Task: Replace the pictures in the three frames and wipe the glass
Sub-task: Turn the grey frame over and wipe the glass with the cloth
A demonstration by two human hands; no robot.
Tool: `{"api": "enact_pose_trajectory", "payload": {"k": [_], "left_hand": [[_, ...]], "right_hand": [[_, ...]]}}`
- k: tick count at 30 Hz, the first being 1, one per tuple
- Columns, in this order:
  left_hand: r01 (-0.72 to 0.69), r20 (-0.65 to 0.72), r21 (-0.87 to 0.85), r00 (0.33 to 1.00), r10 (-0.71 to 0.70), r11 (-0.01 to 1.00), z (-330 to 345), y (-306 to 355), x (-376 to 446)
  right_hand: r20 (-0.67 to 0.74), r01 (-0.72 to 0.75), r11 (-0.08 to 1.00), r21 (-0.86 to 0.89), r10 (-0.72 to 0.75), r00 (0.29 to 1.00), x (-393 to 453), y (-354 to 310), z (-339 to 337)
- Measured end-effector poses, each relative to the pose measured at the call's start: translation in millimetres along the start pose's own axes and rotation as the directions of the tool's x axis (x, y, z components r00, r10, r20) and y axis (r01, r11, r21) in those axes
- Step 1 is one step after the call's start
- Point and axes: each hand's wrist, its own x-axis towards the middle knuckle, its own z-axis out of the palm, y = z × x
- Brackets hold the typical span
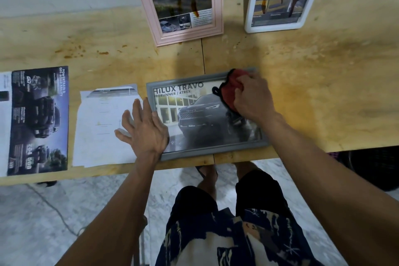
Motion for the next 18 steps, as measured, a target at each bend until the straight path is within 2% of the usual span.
{"api": "enact_pose_trajectory", "payload": {"k": [2, 5, 9, 18], "left_hand": [[-0.025, 0.024, 0.008, 0.999, 0.025, 1.000, -4, -6, 5], [-0.030, 0.040, 0.015, 0.999, 0.029, 0.999, -6, -10, 8], [-0.020, 0.037, 0.008, 0.999, 0.019, 1.000, -5, -8, 7], [-0.056, 0.057, 0.020, 0.997, 0.055, 0.998, -7, -13, 8]], "right_hand": [[0.014, 0.024, 0.989, -0.145, -0.022, 1.000, -1, -5, 19], [-0.043, -0.039, 0.998, -0.049, 0.037, 0.998, -4, -22, 26], [-0.007, -0.116, 0.993, 0.031, 0.116, 0.993, -7, -43, 26], [0.030, 0.052, 0.999, -0.001, -0.052, 0.998, -9, -84, 49]]}}
